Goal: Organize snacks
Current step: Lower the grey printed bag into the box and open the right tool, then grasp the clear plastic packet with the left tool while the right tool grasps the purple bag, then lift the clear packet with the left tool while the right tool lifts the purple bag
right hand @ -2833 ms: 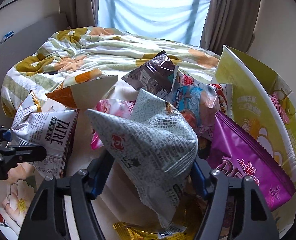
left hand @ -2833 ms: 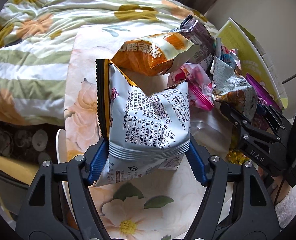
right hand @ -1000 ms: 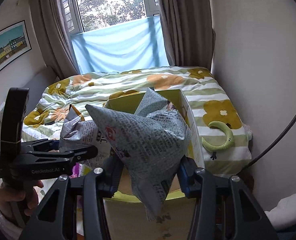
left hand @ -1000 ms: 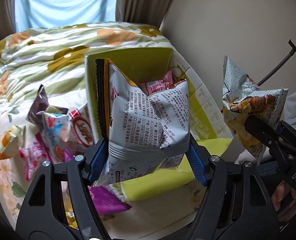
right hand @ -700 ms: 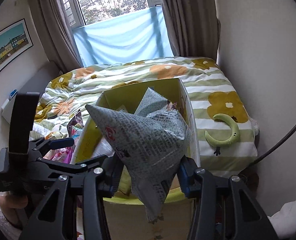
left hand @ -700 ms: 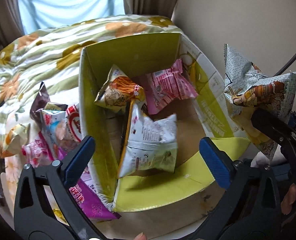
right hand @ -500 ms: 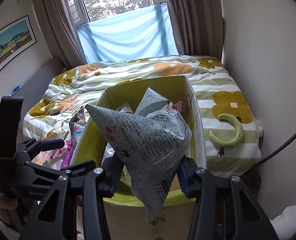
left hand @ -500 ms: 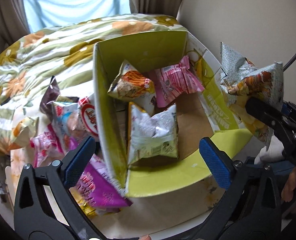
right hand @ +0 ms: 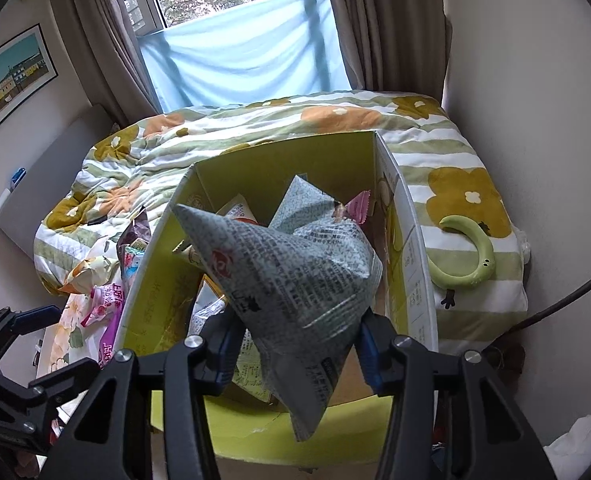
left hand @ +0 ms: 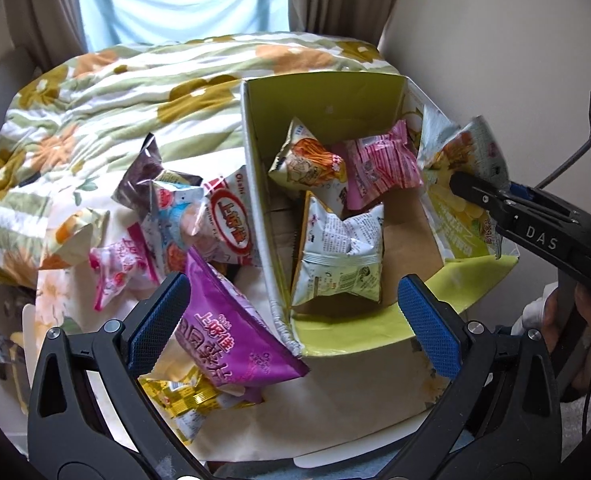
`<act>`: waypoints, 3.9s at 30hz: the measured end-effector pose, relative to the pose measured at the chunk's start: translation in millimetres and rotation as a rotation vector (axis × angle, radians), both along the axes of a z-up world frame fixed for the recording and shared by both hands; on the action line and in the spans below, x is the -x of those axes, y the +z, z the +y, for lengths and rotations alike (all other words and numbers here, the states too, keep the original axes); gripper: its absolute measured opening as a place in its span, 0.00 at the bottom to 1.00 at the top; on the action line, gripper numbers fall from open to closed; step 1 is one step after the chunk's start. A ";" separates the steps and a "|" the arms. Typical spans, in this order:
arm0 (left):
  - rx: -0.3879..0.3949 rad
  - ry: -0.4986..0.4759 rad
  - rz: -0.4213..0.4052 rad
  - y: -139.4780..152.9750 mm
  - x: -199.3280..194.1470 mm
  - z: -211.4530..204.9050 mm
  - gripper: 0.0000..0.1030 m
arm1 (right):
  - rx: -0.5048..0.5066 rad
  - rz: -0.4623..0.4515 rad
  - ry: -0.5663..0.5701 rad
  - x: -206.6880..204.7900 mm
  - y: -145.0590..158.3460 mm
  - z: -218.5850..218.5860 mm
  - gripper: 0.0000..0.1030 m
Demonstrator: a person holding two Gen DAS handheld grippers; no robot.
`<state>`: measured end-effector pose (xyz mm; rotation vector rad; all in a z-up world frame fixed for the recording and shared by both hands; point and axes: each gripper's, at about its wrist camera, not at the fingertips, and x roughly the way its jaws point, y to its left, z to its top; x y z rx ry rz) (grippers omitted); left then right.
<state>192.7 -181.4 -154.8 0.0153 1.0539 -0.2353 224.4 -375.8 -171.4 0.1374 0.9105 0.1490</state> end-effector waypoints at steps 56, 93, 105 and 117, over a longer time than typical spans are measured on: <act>0.101 -0.128 0.040 -6.7 59.0 250.0 0.99 | -0.109 -0.030 -0.135 131.5 12.2 188.7 1.00; -0.086 -0.366 0.138 -167.4 -0.6 164.9 0.99 | -0.222 0.051 -0.437 88.0 -107.9 219.5 1.00; -0.117 -0.360 0.142 -179.1 8.4 156.6 0.92 | -0.226 0.076 -0.459 74.2 -119.9 223.5 1.00; -0.112 -0.368 0.133 -171.9 0.5 162.2 0.80 | -0.201 0.081 -0.495 60.7 -123.1 227.3 0.82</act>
